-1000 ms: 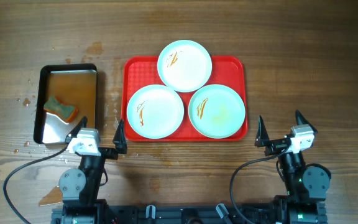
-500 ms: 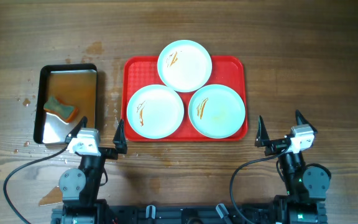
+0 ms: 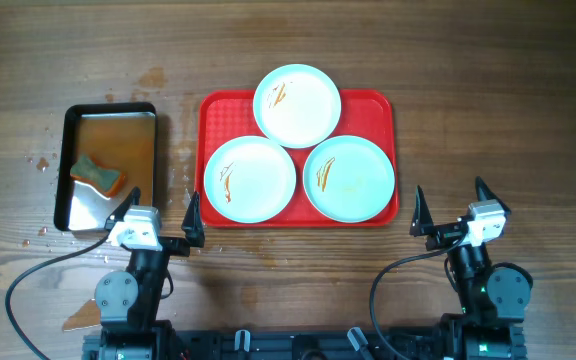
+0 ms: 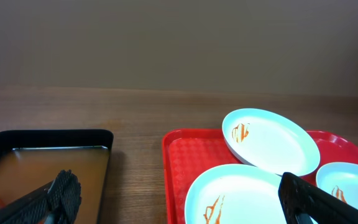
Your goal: Clean dirty plates on tray and stack at the side
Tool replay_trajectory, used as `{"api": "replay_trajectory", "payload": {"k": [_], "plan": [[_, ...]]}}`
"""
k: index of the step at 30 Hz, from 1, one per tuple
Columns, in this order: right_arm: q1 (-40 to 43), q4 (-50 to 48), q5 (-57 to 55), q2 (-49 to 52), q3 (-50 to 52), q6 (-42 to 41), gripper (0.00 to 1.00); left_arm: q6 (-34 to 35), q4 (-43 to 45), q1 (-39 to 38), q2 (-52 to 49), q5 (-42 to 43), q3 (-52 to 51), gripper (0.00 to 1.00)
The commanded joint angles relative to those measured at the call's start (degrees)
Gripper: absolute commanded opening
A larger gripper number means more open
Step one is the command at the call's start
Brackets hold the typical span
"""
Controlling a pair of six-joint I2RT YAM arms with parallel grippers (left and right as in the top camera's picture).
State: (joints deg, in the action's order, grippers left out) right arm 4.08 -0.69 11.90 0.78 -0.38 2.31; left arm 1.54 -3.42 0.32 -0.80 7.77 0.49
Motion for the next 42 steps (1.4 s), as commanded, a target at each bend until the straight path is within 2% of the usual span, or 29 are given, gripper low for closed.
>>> {"api": "replay_trajectory", "payload": {"k": [1,4,5,7,9,10,11,12,13,14,15,16,17,19,20,22,23,25,27,28,30,32,34,37,40,41,42], "plan": [[0.3,-0.1,-0.5,-0.1,0.1,0.7,1.00,-1.1,-0.3,-0.3,0.4,0.5,-0.2,1.00],[0.3,-0.1,-0.5,-0.1,0.1,0.7,1.00,-1.1,-0.1,-0.3,0.4,0.8,-0.2,1.00],[0.3,-0.1,-0.5,-0.1,0.1,0.7,1.00,0.2,0.5,-0.3,0.4,4.3,-0.2,1.00],[0.3,-0.1,-0.5,-0.1,0.1,0.7,1.00,13.2,4.4,-0.7,0.4,26.5,-0.2,1.00],[0.3,-0.1,-0.5,-0.1,0.1,0.7,1.00,19.9,6.1,-0.7,0.4,43.6,-0.2,1.00],[0.3,-0.1,-0.5,-0.1,0.1,0.7,1.00,21.8,6.9,-0.7,0.4,47.2,-0.2,1.00],[0.3,-0.1,-0.5,-0.1,0.1,0.7,1.00,24.2,9.9,-0.7,0.4,48.1,-0.2,1.00],[0.3,-0.1,-0.5,-0.1,0.1,0.7,1.00,31.4,16.2,-0.7,0.4,48.9,-0.2,1.00],[0.3,-0.1,-0.5,-0.1,0.1,0.7,1.00,39.7,27.6,-0.6,0.4,48.8,-0.2,1.00],[0.3,-0.1,-0.5,-0.1,0.1,0.7,1.00,41.4,34.4,-0.6,0.4,48.5,0.0,1.00],[0.3,-0.1,-0.5,-0.1,0.1,0.7,1.00,41.3,37.3,-0.2,0.4,46.7,1.3,1.00],[0.3,-0.1,-0.5,-0.1,0.1,0.7,1.00,40.0,34.2,0.5,0.2,44.0,3.4,1.00],[0.3,-0.1,-0.5,-0.1,0.1,0.7,1.00,34.6,26.1,1.9,-0.7,41.4,6.9,1.00],[0.3,-0.1,-0.5,-0.1,0.1,0.7,1.00,22.5,6.1,4.9,-5.1,35.6,16.3,1.00],[0.3,-0.1,-0.5,-0.1,0.1,0.7,1.00,16.7,-5.3,6.6,-9.8,29.5,23.4,1.00],[0.3,-0.1,-0.5,-0.1,0.1,0.7,1.00,14.9,-25.7,8.9,-21.8,14.1,38.4,1.00],[0.3,-0.1,-0.5,-0.1,0.1,0.7,1.00,14.3,-33.9,9.5,-28.1,9.7,45.5,1.00],[0.3,-0.1,-0.5,-0.1,0.1,0.7,1.00,13.5,-45.3,9.6,-37.6,10.0,55.7,1.00],[0.3,-0.1,-0.5,-0.1,0.1,0.7,1.00,14.1,-46.2,9.6,-44.1,7.6,58.3,1.00],[0.3,-0.1,-0.5,-0.1,0.1,0.7,1.00,18.8,-46.6,9.9,-47.4,1.3,59.4,1.00],[0.3,-0.1,-0.5,-0.1,0.1,0.7,1.00,26.6,-56.1,12.0,-59.4,-13.9,66.8,1.00],[0.3,-0.1,-0.5,-0.1,0.1,0.7,1.00,30.1,-63.8,15.0,-72.5,-19.7,75.3,1.00],[0.3,-0.1,-0.5,-0.1,0.1,0.7,1.00,31.6,-64.4,17.6,-81.0,-18.4,78.4,1.00],[0.3,-0.1,-0.5,-0.1,0.1,0.7,1.00,32.3,-61.0,22.3,-92.3,-8.6,78.4,1.00],[0.3,-0.1,-0.5,-0.1,0.1,0.7,1.00,32.4,-56.7,25.2,-101.2,-8.6,78.4,1.00],[0.3,-0.1,-0.5,-0.1,0.1,0.7,1.00,32.4,-56.0,25.4,-103.3,-8.6,78.4,0.86],[0.3,-0.2,-0.5,-0.1,0.1,0.7,1.00,32.4,-55.5,25.5,-104.7,-8.7,78.4,0.78]]}}
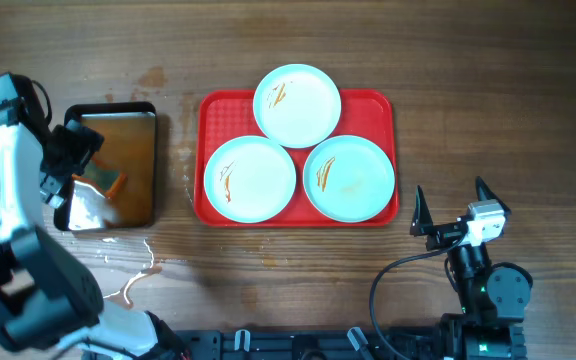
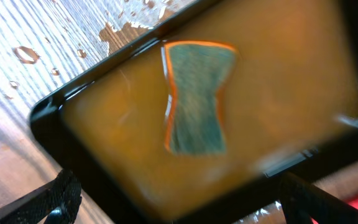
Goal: Clean dirty plates on tray and stack at the side
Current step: 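Reach the left gripper into the black water tray toward the sponge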
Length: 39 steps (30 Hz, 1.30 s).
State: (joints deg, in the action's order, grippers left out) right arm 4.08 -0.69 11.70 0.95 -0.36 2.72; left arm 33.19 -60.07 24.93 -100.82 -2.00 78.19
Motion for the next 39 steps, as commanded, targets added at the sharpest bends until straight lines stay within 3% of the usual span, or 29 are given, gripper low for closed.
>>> {"api": "replay_trajectory", "payload": {"k": [1,11,13,17,18,19,20,25,31,36,39], "plan": [[0.3,-0.1,-0.3,-0.3,0.1,0.3,1.00,0.8,2.0,0.9,-6.4,1.1,0.7,0.77],[0.3,-0.1,-0.3,-0.3,0.1,0.3,1.00,0.7,11.8,0.8,-15.3,4.2,-0.5,0.67],[0.3,-0.1,-0.3,-0.3,0.1,0.3,1.00,0.7,12.5,0.6,-15.9,4.6,-0.6,0.56],[0.3,-0.1,-0.3,-0.3,0.1,0.3,1.00,0.1,13.4,-0.4,-16.4,6.4,-2.1,0.53],[0.3,-0.1,-0.3,-0.3,0.1,0.3,1.00,0.1,13.4,-0.5,-16.4,5.6,-2.5,0.40],[0.3,-0.1,-0.3,-0.3,0.1,0.3,1.00,0.1,13.4,-0.5,-16.4,4.2,-2.7,0.09],[0.3,-0.1,-0.3,-0.3,0.1,0.3,1.00,0.1,12.9,-0.5,-16.4,3.1,-2.8,0.04],[0.3,-0.1,-0.3,-0.3,0.1,0.3,1.00,-0.1,6.6,0.8,-11.1,3.0,0.1,0.04],[0.3,-0.1,-0.3,-0.3,0.1,0.3,1.00,-1.4,12.0,0.5,6.4,7.7,0.2,0.04],[0.3,-0.1,-0.3,-0.3,0.1,0.3,1.00,-1.4,19.4,-0.9,0.6,3.8,-4.6,0.04],[0.3,-0.1,-0.3,-0.3,0.1,0.3,1.00,-1.4,18.9,-0.8,-6.0,1.5,-6.0,0.04]]}}
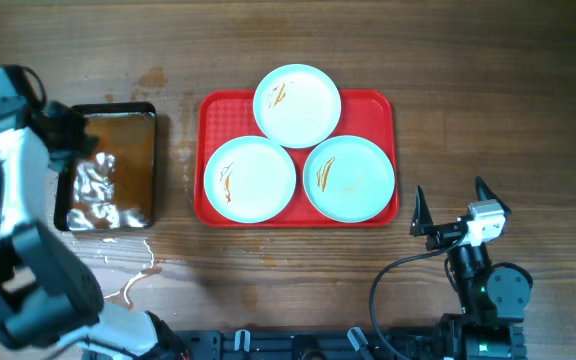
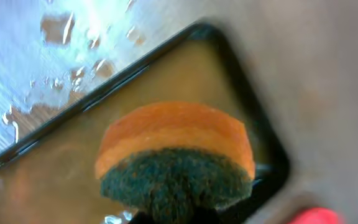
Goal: Clean dirty plates on tray and stack at the side
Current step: 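Reach the left gripper into the black water tray toward the sponge, then grasp the green-orange sponge with the left gripper and lift it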
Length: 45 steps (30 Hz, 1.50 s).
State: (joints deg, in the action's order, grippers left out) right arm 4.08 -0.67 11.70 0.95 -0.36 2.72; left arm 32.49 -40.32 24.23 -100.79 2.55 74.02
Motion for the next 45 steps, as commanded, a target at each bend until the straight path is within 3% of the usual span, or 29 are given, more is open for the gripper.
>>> {"api": "replay_trajectory", "payload": {"k": [1,4,5,6,9,10,13,15,20,23,24,29,30,31,33,38,40,41,42,43,45], "plan": [[0.3,-0.2,-0.3,-0.3,0.1,0.3,1.00,-0.7,-1.2,-0.1,-7.4,-3.0,-1.8,0.04],[0.3,-0.2,-0.3,-0.3,0.1,0.3,1.00,-0.7,-2.9,-0.1,-9.2,-3.0,-1.8,0.04],[0.3,-0.2,-0.3,-0.3,0.1,0.3,1.00,-0.7,-3.5,-0.1,-9.2,-2.4,-1.8,0.32],[0.3,-0.2,-0.3,-0.3,0.1,0.3,1.00,-0.7,-4.1,-0.1,-9.2,-1.6,-1.8,0.72],[0.3,-0.2,-0.3,-0.3,0.1,0.3,1.00,-0.7,-5.4,-0.1,-9.2,-1.3,-1.8,0.88],[0.3,-0.2,-0.3,-0.3,0.1,0.3,1.00,-0.7,-6.0,-0.1,-9.2,-0.5,-1.8,0.89],[0.3,-0.2,-0.3,-0.3,0.1,0.3,1.00,-0.7,-7.9,-0.2,-9.2,1.0,-1.8,0.86],[0.3,-0.2,-0.3,-0.3,0.1,0.3,1.00,-0.7,-8.0,-0.2,-9.2,1.0,-2.1,0.73],[0.3,-0.2,-0.3,-0.3,0.1,0.2,1.00,-0.5,0.2,-0.2,-9.2,-1.2,-8.8,0.65],[0.3,-0.2,-0.3,-0.3,0.1,0.3,1.00,-0.5,1.2,-0.2,-9.2,-2.2,-8.9,0.10],[0.3,-0.2,-0.3,-0.3,0.1,0.3,1.00,-0.5,1.1,-0.1,-9.2,-2.2,-8.9,0.04],[0.3,-0.2,-0.3,-0.3,0.1,0.3,1.00,-0.7,-0.6,-0.2,-2.8,-1.9,-7.1,0.04],[0.3,-0.2,-0.3,-0.3,0.1,0.3,1.00,-0.6,-0.7,-0.3,-2.1,-1.6,-7.1,0.20],[0.3,-0.2,-0.3,-0.3,0.1,0.3,1.00,-0.6,-1.4,-0.3,-2.1,0.2,-7.2,0.80],[0.3,-0.2,-0.3,-0.3,0.1,0.3,1.00,-0.6,-3.6,-0.3,-3.0,2.7,-7.4,0.86],[0.3,-0.2,-0.3,-0.3,0.1,0.3,1.00,-0.5,-0.1,-0.4,-7.2,2.3,-11.1,0.82],[0.3,-0.2,-0.3,-0.3,0.1,0.3,1.00,-0.5,1.7,-0.4,-8.9,0.5,-11.1,0.75],[0.3,-0.2,-0.3,-0.3,0.1,0.3,1.00,-0.5,2.7,-0.4,-9.7,-0.3,-11.1,0.64],[0.3,-0.2,-0.3,-0.3,0.1,0.3,1.00,-0.5,3.9,-0.3,-10.1,-0.3,-11.1,0.31],[0.3,-0.2,-0.3,-0.3,0.1,0.3,1.00,-0.6,4.8,-0.3,-10.1,-0.6,-11.1,0.06],[0.3,-0.2,-0.3,-0.3,0.1,0.3,1.00,-0.6,5.2,-0.3,-9.5,-0.6,-10.7,0.04]]}}
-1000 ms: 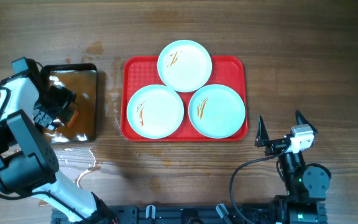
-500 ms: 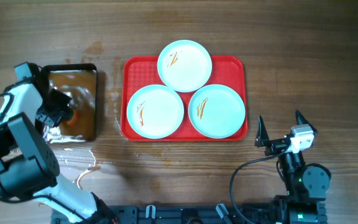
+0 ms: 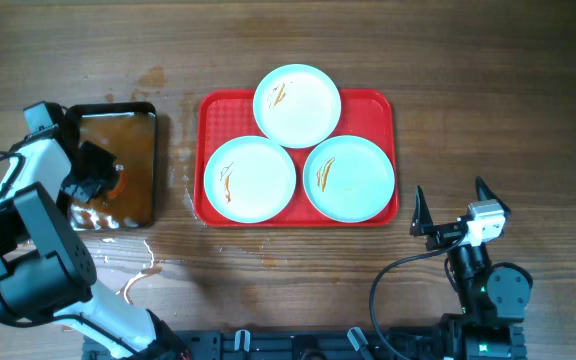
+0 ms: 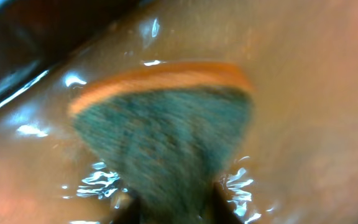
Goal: Clean dirty plates on tray and stack at the side
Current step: 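Grasp the green-orange sponge with the left gripper and lift it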
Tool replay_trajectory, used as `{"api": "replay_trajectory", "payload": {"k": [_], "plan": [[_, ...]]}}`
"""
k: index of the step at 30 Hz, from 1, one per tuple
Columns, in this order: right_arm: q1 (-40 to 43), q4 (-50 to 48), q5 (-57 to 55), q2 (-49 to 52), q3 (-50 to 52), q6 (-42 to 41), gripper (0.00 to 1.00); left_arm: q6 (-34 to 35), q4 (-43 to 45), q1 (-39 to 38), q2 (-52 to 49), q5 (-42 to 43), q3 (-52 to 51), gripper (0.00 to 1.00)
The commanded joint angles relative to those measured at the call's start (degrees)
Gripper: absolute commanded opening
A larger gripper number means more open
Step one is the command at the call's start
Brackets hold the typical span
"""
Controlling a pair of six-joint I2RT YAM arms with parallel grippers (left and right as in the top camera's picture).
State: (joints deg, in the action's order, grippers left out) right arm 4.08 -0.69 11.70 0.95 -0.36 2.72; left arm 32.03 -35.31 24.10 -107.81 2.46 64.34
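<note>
Three white plates streaked with orange sauce lie on the red tray (image 3: 380, 108): one at the back (image 3: 297, 105), one front left (image 3: 250, 179), one front right (image 3: 349, 178). My left gripper (image 3: 101, 176) is down in the black pan (image 3: 146, 112) of brown water. It is shut on the green and orange sponge (image 4: 166, 124), which is partly under the water; its fingers (image 4: 219, 202) pinch the sponge's near end. My right gripper (image 3: 449, 192) stands open near the table's front right, holding nothing.
Water is splashed on the wooden table (image 3: 488, 70) in front of the pan and to its left. The red tray lies just right of the pan, with a narrow strip of table between them.
The sponge was held in my left gripper above the pan's water. Now it is lower, dipped in the brown water nearer the pan's middle. The right arm has not moved.
Both grippers first rested open at the table's front while the sponge lay in the pan. Then my left gripper was open over the sponge. Then it was shut on the sponge above the water, and now holds it in the water.
</note>
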Motion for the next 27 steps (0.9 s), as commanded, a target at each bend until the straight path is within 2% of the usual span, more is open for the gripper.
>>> {"api": "replay_trajectory", "payload": {"k": [1,5,8,10,12,15,18,19,21,22,24,26,27], "plan": [[0.3,-0.1,-0.3,-0.3,0.1,0.3,1.00,-0.1,-0.2,-0.2,-2.0,-0.5,-0.9,0.04],[0.3,-0.1,-0.3,-0.3,0.1,0.3,1.00,-0.2,-1.1,-0.2,7.3,3.8,0.3,0.04],[0.3,-0.1,-0.3,-0.3,0.1,0.3,1.00,-0.3,5.2,-0.2,19.8,11.3,0.7,0.04],[0.3,-0.1,-0.3,-0.3,0.1,0.3,1.00,-0.2,8.9,-0.2,25.2,13.0,0.7,0.04],[0.3,-0.1,-0.3,-0.3,0.1,0.3,1.00,-0.3,10.5,-0.2,24.8,8.7,-0.9,0.04],[0.3,-0.1,-0.3,-0.3,0.1,0.3,1.00,-0.3,18.0,-0.2,16.4,8.4,-7.8,0.04],[0.3,-0.1,-0.3,-0.3,0.1,0.3,1.00,-3.4,18.6,-0.2,11.5,9.1,-8.3,0.04],[0.3,-0.1,-0.3,-0.3,0.1,0.3,1.00,-3.5,19.1,-0.1,12.7,10.3,-8.1,0.04],[0.3,-0.1,-0.3,-0.3,0.1,0.3,1.00,-2.8,21.4,1.5,18.5,22.1,-7.8,0.04],[0.3,-0.1,-0.3,-0.3,0.1,0.3,1.00,1.1,22.8,3.2,22.2,28.6,-7.8,0.04],[0.3,-0.1,-0.3,-0.3,0.1,0.3,1.00,11.3,23.4,6.7,26.8,34.7,-7.8,0.04],[0.3,-0.1,-0.3,-0.3,0.1,0.3,1.00,13.4,22.1,9.0,27.9,36.4,-7.8,0.04],[0.3,-0.1,-0.3,-0.3,0.1,0.3,1.00,12.3,20.4,8.9,27.2,33.0,-8.4,0.04]]}}
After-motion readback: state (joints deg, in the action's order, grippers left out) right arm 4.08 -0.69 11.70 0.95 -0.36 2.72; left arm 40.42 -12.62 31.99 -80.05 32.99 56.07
